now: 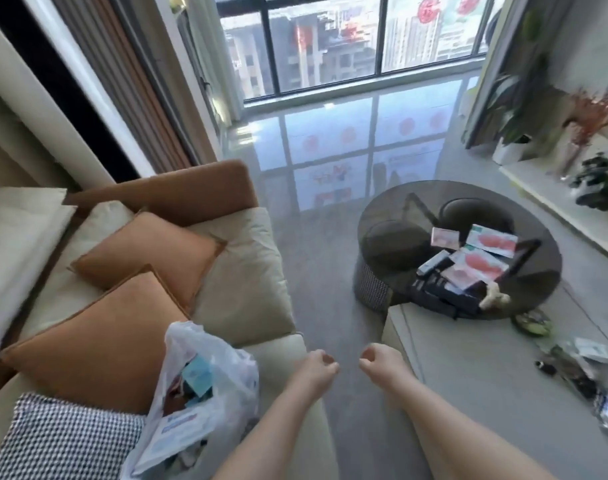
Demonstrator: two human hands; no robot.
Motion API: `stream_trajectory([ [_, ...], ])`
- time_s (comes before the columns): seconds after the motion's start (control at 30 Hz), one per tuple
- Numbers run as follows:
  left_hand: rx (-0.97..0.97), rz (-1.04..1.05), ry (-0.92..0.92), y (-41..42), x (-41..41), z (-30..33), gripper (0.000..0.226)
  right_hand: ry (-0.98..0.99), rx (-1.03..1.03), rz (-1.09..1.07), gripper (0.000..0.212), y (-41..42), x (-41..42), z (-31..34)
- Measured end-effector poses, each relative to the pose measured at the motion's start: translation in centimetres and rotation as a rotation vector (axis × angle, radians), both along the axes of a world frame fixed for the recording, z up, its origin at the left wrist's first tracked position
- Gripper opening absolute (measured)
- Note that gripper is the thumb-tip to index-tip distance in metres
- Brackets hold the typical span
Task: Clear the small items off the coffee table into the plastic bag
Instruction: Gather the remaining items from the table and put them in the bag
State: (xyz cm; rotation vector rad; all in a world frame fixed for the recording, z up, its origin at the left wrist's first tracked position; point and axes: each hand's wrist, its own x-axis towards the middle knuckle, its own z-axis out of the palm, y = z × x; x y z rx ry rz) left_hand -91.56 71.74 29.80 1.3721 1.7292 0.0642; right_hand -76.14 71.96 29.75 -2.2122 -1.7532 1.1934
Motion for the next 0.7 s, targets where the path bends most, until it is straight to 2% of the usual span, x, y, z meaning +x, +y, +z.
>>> stream_trajectory([
  [0.17,0.062,-0.178,0.074,1.5,9.0,0.3,0.031,-0.014,-0.025,-0.150,0.025,-0.9,9.6,-0.3],
  [0.7,0.034,-0.539,0.064,2.6,35.5,-1.3,0.031,-0.028,-0.048,-0.504,0.026,-5.3,35.5,-2.6],
])
